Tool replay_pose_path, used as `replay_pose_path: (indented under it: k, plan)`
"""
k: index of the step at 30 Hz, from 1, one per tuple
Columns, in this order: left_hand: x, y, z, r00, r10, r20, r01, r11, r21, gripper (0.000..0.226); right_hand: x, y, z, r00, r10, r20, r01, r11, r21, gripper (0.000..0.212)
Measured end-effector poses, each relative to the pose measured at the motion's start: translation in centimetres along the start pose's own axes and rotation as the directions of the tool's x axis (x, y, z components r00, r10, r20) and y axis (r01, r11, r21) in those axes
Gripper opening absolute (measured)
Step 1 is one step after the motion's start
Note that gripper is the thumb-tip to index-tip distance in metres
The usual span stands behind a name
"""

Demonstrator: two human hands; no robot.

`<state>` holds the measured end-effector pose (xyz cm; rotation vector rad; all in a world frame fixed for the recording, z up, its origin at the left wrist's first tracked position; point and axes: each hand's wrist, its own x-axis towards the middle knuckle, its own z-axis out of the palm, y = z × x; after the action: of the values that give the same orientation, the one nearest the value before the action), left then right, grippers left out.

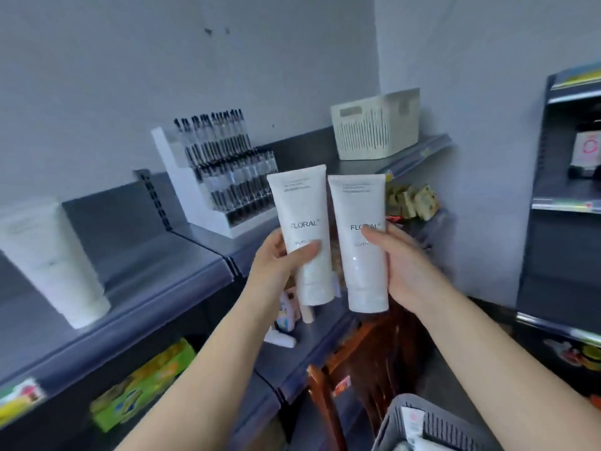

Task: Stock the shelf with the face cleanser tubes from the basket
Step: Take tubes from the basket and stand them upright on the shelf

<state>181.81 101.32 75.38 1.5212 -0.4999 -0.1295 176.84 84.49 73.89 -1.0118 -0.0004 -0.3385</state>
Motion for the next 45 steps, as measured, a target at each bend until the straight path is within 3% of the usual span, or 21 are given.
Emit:
replay_pose_path:
  k: [7, 11, 16, 21, 33, 39, 45]
  plan:
    - [-2.4, 6.0, -7.3, 0.974, 0.124, -0.189, -0.121, 0.992, 0.028, 0.033, 1.2, 0.1, 9.6, 0.974, 0.025, 0.227, -0.031, 0.999, 0.024, 0.02]
    - [-4.3, 8.5, -11.5, 0.943, 0.198, -0.267, -0.16, 0.975, 0.156, 0.039, 1.6, 0.7, 14.3, 0.928, 0.028, 0.372, -0.039, 0.999, 0.021, 0.03]
    - [-6.1, 12.1, -16.3, 0.909, 0.263, -0.323, -0.178, 0.946, 0.271, 0.043, 2.6, 0.9, 19.9, 0.891, 0.019, 0.454, -0.04, 0.999, 0.037, 0.012]
    - [-6.4, 16.3, -20.6, 0.866, 0.335, -0.37, -0.208, 0.917, 0.341, 0.036, 3.7, 0.6, 26.0, 0.825, -0.015, 0.564, -0.019, 0.998, 0.055, 0.012]
    - [-2.5, 23.0, -31.9, 0.766, 0.416, -0.489, -0.199, 0.878, 0.434, 0.035, 9.4, 1.7, 37.3, 0.843, -0.129, 0.523, 0.069, 0.989, 0.132, 0.011]
    - [0.6, 21.1, -36.3, 0.736, 0.356, -0.575, -0.137, 0.911, 0.388, 0.03, 14.5, 3.0, 39.4, 0.838, -0.124, 0.531, 0.031, 0.983, 0.181, 0.009]
    - [3.7, 15.8, -39.7, 0.738, 0.233, -0.634, -0.004, 0.94, 0.341, 0.035, 20.3, 6.7, 41.2, 0.788, -0.074, 0.611, 0.036, 0.997, 0.074, 0.012]
